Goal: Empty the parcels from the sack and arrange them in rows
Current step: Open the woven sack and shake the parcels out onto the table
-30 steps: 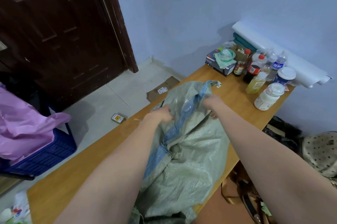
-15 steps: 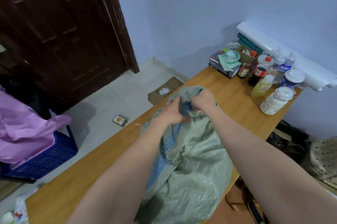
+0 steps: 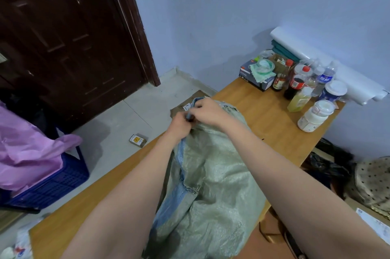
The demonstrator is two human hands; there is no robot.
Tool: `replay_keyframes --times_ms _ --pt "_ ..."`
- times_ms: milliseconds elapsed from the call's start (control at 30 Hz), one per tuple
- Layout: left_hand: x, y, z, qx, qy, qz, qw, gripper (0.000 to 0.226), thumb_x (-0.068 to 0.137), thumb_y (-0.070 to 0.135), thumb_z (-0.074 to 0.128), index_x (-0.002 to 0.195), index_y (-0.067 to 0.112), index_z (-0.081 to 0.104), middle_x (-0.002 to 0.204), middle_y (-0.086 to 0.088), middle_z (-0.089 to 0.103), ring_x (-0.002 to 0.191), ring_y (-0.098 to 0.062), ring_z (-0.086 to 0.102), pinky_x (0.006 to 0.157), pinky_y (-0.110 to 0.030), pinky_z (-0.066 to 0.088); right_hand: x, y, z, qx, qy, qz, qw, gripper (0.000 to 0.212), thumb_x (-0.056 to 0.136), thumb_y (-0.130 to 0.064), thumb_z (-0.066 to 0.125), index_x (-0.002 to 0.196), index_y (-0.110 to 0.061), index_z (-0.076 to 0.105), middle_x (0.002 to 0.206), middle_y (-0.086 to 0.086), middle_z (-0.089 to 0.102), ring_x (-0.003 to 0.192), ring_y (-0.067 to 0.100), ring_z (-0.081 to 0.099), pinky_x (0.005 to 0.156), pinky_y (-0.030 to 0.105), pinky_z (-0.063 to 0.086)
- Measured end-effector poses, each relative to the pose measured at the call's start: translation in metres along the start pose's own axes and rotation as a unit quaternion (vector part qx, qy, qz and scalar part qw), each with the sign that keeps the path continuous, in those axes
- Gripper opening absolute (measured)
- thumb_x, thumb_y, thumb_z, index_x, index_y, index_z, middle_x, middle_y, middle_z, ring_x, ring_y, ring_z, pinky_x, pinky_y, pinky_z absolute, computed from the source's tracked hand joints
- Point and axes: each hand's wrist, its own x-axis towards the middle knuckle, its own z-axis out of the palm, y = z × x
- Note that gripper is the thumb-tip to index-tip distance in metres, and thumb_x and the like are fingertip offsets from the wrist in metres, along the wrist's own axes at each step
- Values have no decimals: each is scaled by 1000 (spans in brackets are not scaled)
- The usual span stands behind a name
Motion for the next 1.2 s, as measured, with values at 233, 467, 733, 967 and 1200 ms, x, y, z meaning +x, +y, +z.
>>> replay_keyframes --times_ms 233,467,733,967,1200 --pt "-13 2 -12 -190 39 -88 977 12 100 11 49 94 14 59 83 -4 62 79 -22 58 79 -35 50 7 25 -66 139 78 89 983 19 93 -5 47 85 -1 65 87 22 69 56 27 62 65 41 61" --pt "-34 12 -24 -345 51 -207 914 16 88 10 53 95 4 66 86 -16 66 76 -31 64 87 -48 52 11 72 -81 -15 18 155 988 56 97 -8 46 151 -16 33 127 8 53 108 27 57 85 37 51" --pt "-51 7 -48 -381 81 -231 892 26 81 14 50 101 4 62 96 -18 63 78 -33 63 83 -46 52 6 86 -67 -170 -82 157 970 71 98 -16 52 157 -28 14 152 14 37 106 30 52 79 34 43" --pt "-71 -18 -59 -405 135 -262 865 22 87 12 41 86 4 62 80 -15 64 70 -31 62 68 -37 52 21 89 -53 -191 -76 146 968 76 94 7 40 157 -28 15 148 14 40 83 23 53 54 27 40" --pt "-82 -42 -65 -416 188 -276 846 33 89 12 39 105 -1 64 91 -18 68 78 -33 65 71 -39 55 47 109 -39 -247 -83 140 955 89 91 -4 54 157 -30 0 158 12 26 141 37 28 100 42 42"
